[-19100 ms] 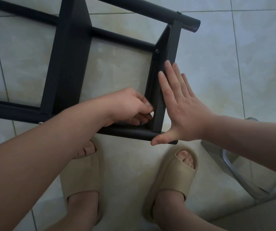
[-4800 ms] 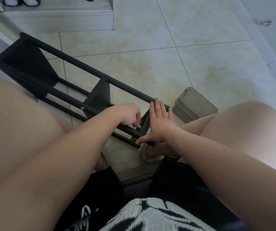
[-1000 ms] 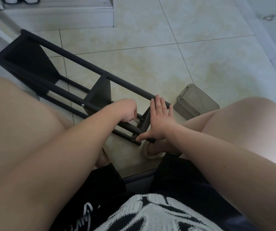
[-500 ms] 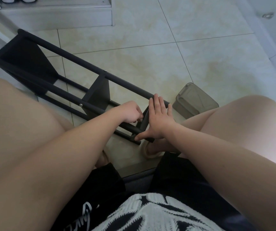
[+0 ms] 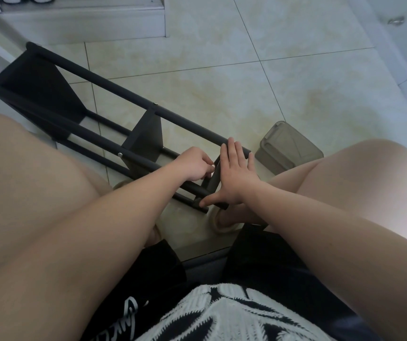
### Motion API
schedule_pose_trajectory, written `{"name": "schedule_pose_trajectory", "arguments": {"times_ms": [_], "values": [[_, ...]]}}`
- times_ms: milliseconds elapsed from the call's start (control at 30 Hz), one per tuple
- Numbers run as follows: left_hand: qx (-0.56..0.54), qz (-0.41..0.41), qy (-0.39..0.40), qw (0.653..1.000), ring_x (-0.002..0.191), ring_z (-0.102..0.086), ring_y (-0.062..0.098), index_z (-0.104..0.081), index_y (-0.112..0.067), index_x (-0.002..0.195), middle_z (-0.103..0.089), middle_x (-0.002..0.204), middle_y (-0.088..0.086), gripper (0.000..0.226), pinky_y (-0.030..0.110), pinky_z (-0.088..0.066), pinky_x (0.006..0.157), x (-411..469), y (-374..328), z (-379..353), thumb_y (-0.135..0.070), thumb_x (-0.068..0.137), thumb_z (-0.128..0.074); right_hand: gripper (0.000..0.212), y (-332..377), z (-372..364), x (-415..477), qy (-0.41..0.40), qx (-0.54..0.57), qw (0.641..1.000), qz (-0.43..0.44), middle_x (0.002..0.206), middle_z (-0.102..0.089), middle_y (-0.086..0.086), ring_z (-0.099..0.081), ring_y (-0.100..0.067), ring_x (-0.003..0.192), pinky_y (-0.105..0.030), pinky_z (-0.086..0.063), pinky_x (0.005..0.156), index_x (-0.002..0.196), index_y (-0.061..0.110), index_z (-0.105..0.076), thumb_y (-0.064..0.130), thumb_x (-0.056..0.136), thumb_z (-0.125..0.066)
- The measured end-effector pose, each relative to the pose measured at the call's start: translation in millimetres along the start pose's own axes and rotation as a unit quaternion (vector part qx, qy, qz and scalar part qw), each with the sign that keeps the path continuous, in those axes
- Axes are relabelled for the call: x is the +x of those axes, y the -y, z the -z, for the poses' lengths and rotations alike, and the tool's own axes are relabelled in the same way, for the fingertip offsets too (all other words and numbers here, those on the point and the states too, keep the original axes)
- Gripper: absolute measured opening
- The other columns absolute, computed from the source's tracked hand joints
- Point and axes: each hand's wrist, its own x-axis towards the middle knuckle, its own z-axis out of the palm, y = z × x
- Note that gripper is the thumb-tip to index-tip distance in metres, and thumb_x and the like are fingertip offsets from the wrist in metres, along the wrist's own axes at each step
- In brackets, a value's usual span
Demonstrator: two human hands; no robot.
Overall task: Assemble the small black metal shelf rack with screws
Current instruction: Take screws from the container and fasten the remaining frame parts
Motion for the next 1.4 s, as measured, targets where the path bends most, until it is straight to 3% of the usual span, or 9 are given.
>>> {"name": "schedule_pose_trajectory", "arguments": {"times_ms": [133,267,467,667,900,1133,1400], "values": [[0.029,0.005,0.027,0.999,0.089,-0.071,0.022,-0.077,-0.015,0.09,-0.076,0.088,0.004,0.019,0.04,-0.054,0.091,-0.9,-0.6,3.7,-0.023,0.096,-0.06,0.165,-0.1,0.6,-1.1,0.0,0.0,1.0,0.0,0.159,0.039,-0.013,0.036,-0.03,0.147,-0.057,0.012,0.12,0.153,0.005,0.029,0.098,0.049,-0.059],[0.035,0.019,0.022,0.999,0.087,-0.071,0.021,-0.071,-0.021,0.078,-0.076,0.085,0.004,0.022,0.041,-0.055,0.091,-0.4,-1.5,3.5,-0.022,0.096,-0.06,0.165,0.0,0.9,-1.1,0.0,0.002,1.0,0.001,0.159,0.04,-0.012,0.036,-0.03,0.147,-0.058,0.012,0.121,0.153,0.005,0.029,0.098,0.05,-0.059],[-0.004,0.045,0.023,0.999,0.079,-0.072,0.015,-0.067,-0.021,0.08,-0.077,0.081,-0.002,0.02,0.044,-0.051,0.099,0.9,-3.6,1.1,-0.02,0.097,-0.056,0.165,0.5,1.0,-0.8,0.001,0.003,1.0,0.002,0.159,0.04,-0.013,0.036,-0.031,0.147,-0.058,0.012,0.12,0.153,0.005,0.029,0.098,0.05,-0.06],[0.006,0.065,0.043,0.997,0.097,-0.07,0.028,-0.075,-0.011,0.091,-0.077,0.094,0.009,0.022,0.045,-0.051,0.099,-3.3,-7.9,3.1,-0.019,0.094,-0.055,0.165,0.3,2.0,-1.8,0.002,0.007,1.0,0.003,0.159,0.039,-0.013,0.036,-0.03,0.147,-0.058,0.012,0.12,0.153,0.005,0.029,0.097,0.05,-0.061],[0.069,0.069,0.073,0.992,0.101,-0.068,0.025,-0.07,-0.013,0.083,-0.075,0.104,0.009,0.025,0.045,-0.051,0.099,-7.8,-15.0,6.7,-0.014,0.097,-0.049,0.165,0.2,2.1,-2.0,0.003,0.01,1.0,0.003,0.159,0.039,-0.012,0.036,-0.03,0.147,-0.058,0.013,0.12,0.153,0.006,0.029,0.097,0.05,-0.062],[0.125,0.044,0.088,0.987,0.105,-0.065,0.032,-0.074,-0.002,0.103,-0.073,0.107,0.014,0.024,0.045,-0.05,0.1,-12.4,-17.0,10.2,-0.01,0.095,-0.054,0.165,0.3,1.8,-2.1,0.005,0.009,1.0,0.003,0.159,0.04,-0.012,0.037,-0.03,0.147,-0.058,0.013,0.121,0.153,0.006,0.03,0.097,0.05,-0.061],[0.161,0.019,0.097,0.982,0.108,-0.063,0.034,-0.07,-0.005,0.109,-0.07,0.113,0.014,0.023,0.039,-0.049,0.087,-16.1,-16.7,11.9,-0.008,0.098,-0.05,0.164,1.2,3.1,-3.4,0.006,0.004,1.0,0.004,0.159,0.039,-0.013,0.036,-0.031,0.147,-0.058,0.013,0.12,0.153,0.005,0.029,0.097,0.051,-0.06]]}}
